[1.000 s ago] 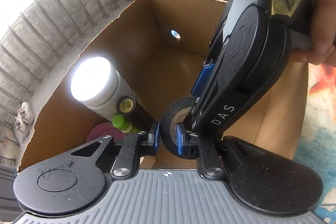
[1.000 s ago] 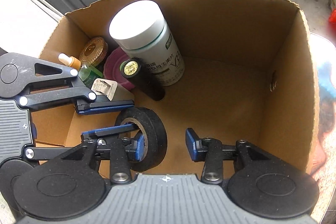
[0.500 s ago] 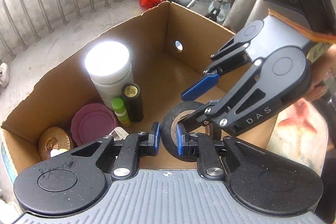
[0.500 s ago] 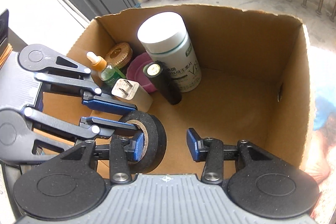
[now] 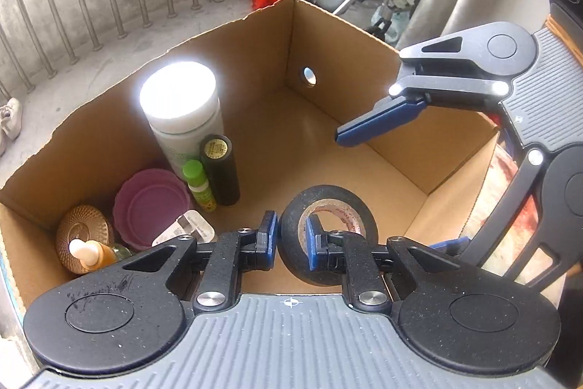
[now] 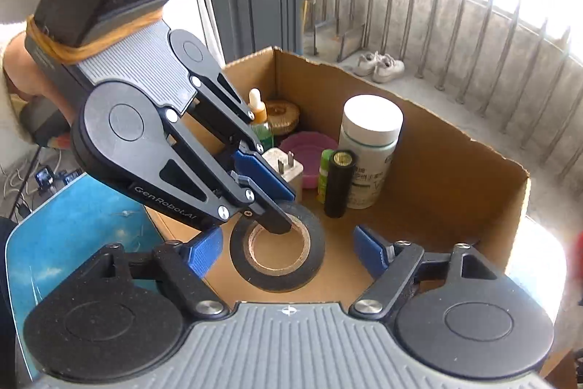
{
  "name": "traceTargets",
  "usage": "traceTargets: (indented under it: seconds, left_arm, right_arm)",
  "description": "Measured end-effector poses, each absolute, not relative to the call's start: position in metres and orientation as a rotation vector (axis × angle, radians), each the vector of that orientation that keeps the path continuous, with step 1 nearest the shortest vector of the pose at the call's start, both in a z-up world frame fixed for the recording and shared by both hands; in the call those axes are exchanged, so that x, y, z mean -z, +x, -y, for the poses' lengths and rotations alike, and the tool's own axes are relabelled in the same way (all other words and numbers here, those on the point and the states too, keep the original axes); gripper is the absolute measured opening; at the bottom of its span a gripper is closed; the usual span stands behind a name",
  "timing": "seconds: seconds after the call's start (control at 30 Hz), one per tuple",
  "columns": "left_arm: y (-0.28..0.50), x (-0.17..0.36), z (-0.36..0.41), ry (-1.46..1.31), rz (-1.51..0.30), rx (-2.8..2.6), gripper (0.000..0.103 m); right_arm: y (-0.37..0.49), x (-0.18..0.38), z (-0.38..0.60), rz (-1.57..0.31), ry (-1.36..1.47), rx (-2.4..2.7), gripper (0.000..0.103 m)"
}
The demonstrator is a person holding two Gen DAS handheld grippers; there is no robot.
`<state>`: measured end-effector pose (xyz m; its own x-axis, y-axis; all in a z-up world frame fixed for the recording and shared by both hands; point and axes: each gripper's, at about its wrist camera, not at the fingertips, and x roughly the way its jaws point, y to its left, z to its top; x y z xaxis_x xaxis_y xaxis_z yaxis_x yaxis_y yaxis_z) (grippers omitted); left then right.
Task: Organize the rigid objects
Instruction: 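Open the left gripper to set the tape down and withdraw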
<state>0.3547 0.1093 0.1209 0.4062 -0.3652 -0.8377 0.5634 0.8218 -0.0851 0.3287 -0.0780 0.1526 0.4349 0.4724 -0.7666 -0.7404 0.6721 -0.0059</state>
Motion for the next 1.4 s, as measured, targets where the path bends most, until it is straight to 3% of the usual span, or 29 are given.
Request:
traceTargets:
  seconds: [0.23,0.4,0.83,1.07,1.27,1.4]
  left_arm:
    - [0.363,-0.108,-0.103,0.355,-0.995,0.531,0.015]
    - [0.365,-0.103,-0.088,0.486,-0.969,0.517,0.015]
    - [0.353,-0.108,-0.086,0.623,-0.908,0.483,0.017]
    - [0.362,-0.099,-0.090,0.483,-1.098,0.640,0.017]
    - [0.373,-0.102,-0.090,0.496,-1.115,0.590,0.017]
    - [0.344,-0.129,-0.099,0.506,-0.930,0.564,0.018]
  right_arm:
    - [0.357,-0.151,0.088,-0.898,-0.261,-0.566,0.058]
    - [0.386,-0.150,0.095,-1.013,-0.105,-0.521,0.019]
    - [0.407,-0.137,0.095,-1.094,-0.017,-0.489,0.019]
    - [0.401,-0.144,0.101,-1.048,0.007,-0.489,0.020]
    - [0.364,-0.161,0.117,-0.982,-0.030,-0.515,0.019]
    - [0.341,-0.168,0.118,-0.932,-0.041,-0.520,0.021]
